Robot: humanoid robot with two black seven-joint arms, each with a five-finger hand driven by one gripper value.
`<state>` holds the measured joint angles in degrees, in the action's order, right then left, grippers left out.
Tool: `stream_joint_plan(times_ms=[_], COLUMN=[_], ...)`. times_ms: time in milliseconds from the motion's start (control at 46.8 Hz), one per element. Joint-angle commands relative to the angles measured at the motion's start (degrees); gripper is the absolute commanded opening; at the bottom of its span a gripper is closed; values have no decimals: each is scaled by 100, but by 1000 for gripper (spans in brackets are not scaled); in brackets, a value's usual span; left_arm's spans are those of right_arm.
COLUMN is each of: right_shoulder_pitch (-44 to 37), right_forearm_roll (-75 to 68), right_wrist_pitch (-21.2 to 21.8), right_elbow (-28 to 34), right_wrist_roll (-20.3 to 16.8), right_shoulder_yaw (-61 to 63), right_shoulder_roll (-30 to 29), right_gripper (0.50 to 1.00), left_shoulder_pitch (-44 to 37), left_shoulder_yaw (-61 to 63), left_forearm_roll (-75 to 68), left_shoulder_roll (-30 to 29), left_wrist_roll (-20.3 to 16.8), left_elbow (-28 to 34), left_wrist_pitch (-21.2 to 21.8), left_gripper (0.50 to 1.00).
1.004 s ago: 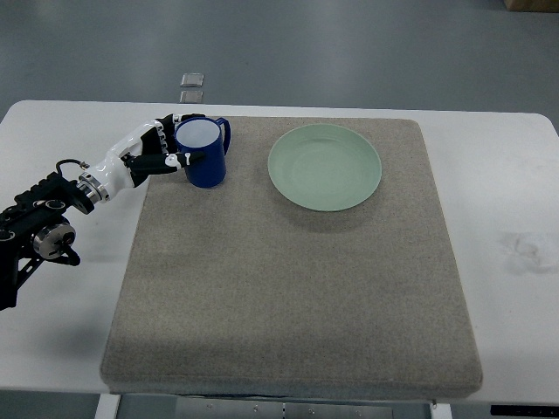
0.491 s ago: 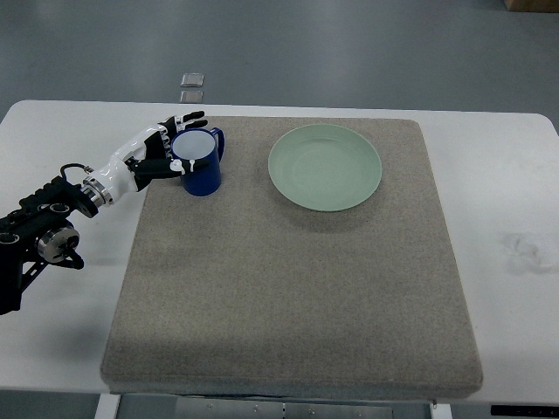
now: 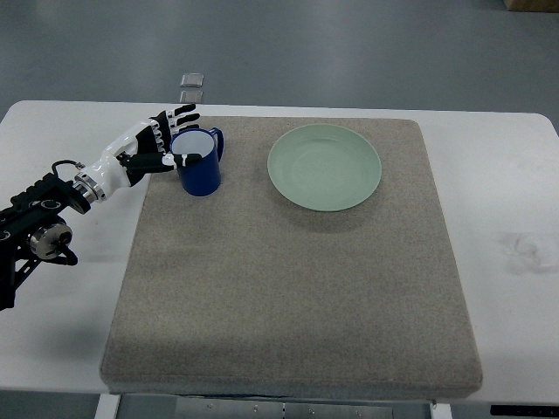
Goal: Place cup left of plate with left hand
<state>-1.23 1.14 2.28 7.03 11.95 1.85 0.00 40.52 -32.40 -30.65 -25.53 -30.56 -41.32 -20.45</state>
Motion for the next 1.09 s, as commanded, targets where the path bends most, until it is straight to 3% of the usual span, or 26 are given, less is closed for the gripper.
stream_joint_plan(times_ms=[0, 556, 684, 919, 1068], right_shoulder_pitch=[0, 0, 0, 0, 0], right_forearm_roll=[0, 0, 0, 0, 0], right_wrist_pitch=[0, 0, 0, 0, 0], right_elbow=[0, 0, 0, 0, 0], right_wrist_roll=[0, 0, 0, 0, 0], right_shoulder_yaw=[0, 0, 0, 0, 0], right_shoulder_roll=[0, 0, 0, 0, 0], right_gripper=[932, 932, 932, 932, 932], left_shoulder_pitch=[0, 9, 114, 220, 316], left_shoulder_yaw=[-12, -627, -680, -680, -680], left_forearm_roll=[94, 1078, 1631, 2151, 2563], left_shoulder_roll=[-153, -523, -453, -260, 197], left_wrist_roll=[-2, 6, 68, 191, 647], left_elbow=[-17, -61, -8, 18, 457], left_wrist_pitch=[-29, -662, -496, 304, 779], left_gripper=[988, 992, 988, 979, 977])
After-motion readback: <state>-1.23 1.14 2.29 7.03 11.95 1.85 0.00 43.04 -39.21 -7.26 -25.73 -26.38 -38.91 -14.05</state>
